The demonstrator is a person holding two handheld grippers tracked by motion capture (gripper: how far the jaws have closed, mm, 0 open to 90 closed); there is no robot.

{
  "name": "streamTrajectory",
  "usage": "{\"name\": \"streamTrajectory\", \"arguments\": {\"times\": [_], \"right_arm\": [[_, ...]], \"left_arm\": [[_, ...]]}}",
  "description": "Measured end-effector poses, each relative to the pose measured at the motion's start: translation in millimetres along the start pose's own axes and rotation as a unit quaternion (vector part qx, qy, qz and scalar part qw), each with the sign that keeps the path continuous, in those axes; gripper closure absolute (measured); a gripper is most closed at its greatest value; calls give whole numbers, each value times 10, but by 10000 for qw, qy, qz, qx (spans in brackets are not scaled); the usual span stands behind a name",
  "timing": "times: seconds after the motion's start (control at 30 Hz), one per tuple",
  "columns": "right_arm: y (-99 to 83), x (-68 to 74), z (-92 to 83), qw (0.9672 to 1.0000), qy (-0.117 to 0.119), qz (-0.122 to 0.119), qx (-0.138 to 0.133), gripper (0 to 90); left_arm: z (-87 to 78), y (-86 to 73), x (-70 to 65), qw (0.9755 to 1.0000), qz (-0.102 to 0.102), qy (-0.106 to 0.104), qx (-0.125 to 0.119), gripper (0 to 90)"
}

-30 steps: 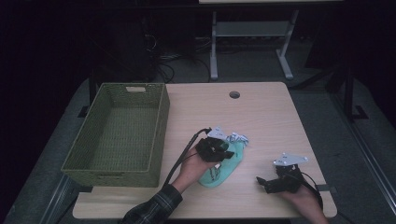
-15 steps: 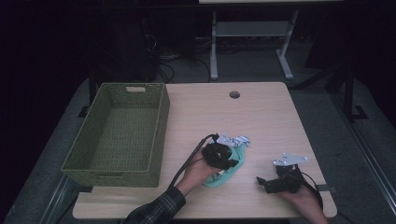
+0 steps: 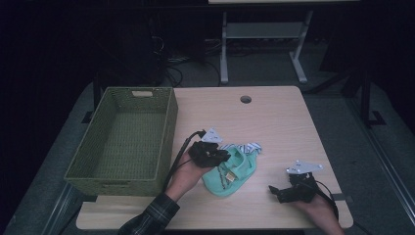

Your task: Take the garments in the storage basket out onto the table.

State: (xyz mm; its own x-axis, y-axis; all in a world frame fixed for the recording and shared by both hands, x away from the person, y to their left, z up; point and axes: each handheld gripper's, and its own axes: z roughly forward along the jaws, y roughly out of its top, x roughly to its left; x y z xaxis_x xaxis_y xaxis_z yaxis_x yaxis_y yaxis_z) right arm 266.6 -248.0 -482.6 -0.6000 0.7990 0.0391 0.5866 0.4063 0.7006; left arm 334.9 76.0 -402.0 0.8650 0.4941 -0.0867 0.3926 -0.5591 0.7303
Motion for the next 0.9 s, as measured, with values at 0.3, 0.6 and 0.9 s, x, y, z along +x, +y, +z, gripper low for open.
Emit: {"name": "streamTrajectory", "arguments": {"times": [0.3,0.6,0.9], "right_arm": [[0,0,0,10000,-3,2,3,16],[0,-8,0,10000,-42,6,1,15],[0,-9,-4,10000,-24,-4,9,27]], "left_arm": [[219,-329,64,9961,-25,626,615,895],[264,-487,57,9940,-90,525,955,895],[201,-553,-88,9949,-7,216,990,894]]}}
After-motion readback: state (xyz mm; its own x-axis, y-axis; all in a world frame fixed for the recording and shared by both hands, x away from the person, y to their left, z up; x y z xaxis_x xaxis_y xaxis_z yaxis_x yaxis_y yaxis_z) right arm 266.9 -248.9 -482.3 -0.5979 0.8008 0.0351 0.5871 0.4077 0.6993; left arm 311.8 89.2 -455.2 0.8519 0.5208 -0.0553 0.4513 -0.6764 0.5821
